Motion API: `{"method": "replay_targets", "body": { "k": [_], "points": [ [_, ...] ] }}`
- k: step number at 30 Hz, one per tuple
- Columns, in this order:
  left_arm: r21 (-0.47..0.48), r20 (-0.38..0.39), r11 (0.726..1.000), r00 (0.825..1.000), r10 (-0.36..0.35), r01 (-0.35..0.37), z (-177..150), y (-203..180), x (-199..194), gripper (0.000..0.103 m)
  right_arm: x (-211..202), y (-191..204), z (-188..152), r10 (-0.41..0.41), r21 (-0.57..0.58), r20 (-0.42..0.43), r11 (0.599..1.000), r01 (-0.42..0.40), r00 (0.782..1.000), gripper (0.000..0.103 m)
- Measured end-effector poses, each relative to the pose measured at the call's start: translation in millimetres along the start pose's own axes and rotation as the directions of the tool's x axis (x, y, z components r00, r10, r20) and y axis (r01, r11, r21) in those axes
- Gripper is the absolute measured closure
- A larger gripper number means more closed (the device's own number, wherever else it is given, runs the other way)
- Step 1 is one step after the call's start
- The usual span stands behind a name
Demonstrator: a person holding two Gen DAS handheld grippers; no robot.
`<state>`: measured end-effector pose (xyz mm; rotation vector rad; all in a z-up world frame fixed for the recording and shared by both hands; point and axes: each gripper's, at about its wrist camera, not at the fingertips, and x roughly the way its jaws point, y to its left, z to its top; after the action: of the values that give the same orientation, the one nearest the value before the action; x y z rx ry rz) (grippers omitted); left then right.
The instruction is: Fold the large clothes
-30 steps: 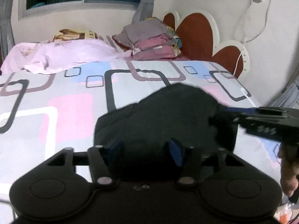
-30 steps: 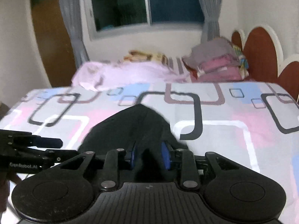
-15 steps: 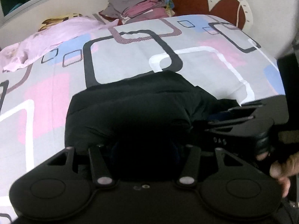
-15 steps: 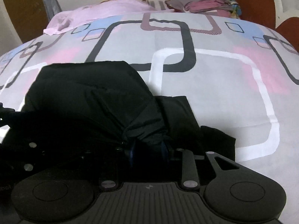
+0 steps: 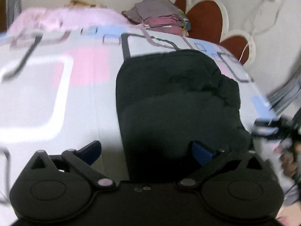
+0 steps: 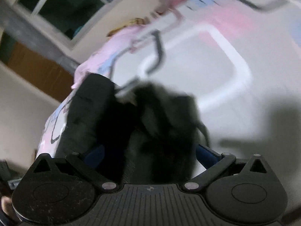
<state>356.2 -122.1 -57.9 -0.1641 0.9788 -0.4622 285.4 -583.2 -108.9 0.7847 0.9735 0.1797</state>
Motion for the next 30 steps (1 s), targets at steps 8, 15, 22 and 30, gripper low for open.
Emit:
{"method": "replay_targets", "body": {
  "k": [8, 15, 22, 30],
  "points": [
    [-0.206, 0.003, 0.965, 0.986, -0.165, 0.162, -22.9, 35.0, 11.3, 0.0, 35.5, -32.8, -30.2, 0.174, 0.159, -0.099, 0.975, -0.157, 0.98, 0.001],
    [-0.193, -0.054, 0.961, 0.975, -0.214, 0.2, -26.3, 10.1, 48.5, 0.0, 95.0, 25.7, -27.9, 0.203, 0.069, -0.148, 0.979, -0.194, 0.968, 0.001],
    [-0.101, -0.087, 0.966, 0.965, -0.246, 0.238, -21.1, 11.3, 44.1, 0.0, 100.4, 40.9, -20.8, 0.204, 0.028, -0.146, 0.979, -0.202, 0.968, 0.01],
    [-0.028, -0.032, 0.964, 0.963, -0.266, 0.265, -1.7, 49.7, 0.2, 0.003, 117.1, 117.0, -10.8, 0.236, -0.026, -0.109, 0.97, -0.24, 0.966, 0.01]
  ]
}}
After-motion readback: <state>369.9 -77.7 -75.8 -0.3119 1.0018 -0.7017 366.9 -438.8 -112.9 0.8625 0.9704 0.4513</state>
